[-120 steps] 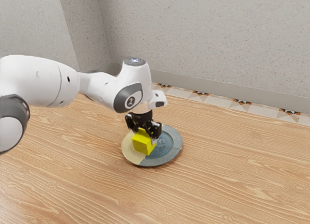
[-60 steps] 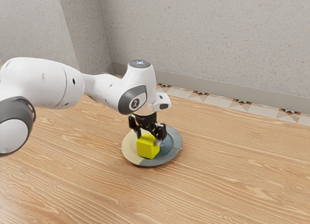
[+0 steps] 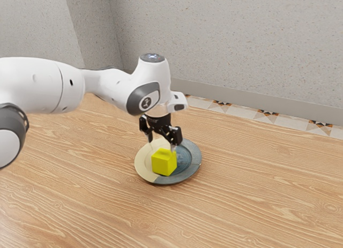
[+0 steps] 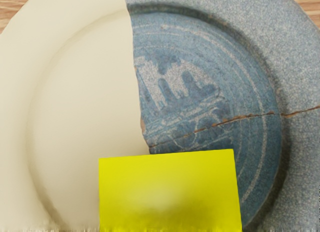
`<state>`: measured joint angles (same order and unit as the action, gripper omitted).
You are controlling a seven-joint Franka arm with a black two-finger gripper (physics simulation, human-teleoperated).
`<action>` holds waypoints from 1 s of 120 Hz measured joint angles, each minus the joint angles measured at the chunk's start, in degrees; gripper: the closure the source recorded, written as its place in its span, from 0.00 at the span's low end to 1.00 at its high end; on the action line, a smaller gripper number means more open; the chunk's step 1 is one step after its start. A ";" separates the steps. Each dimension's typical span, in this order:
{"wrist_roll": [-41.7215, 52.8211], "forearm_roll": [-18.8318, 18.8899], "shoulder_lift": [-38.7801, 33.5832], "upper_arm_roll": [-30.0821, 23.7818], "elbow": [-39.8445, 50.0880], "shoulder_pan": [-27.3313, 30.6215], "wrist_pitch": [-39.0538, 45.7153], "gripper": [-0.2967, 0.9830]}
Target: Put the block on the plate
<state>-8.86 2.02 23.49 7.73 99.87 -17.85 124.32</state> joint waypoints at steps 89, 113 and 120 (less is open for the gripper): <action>5.89 0.88 -11.04 0.47 -3.86 4.39 -13.84 0.23; 7.46 2.17 -15.11 0.86 -3.73 7.34 -17.87 0.23; 7.92 2.76 -16.28 0.98 -3.54 8.64 -18.76 0.23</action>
<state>-0.94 4.78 7.21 8.71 96.32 -9.21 105.56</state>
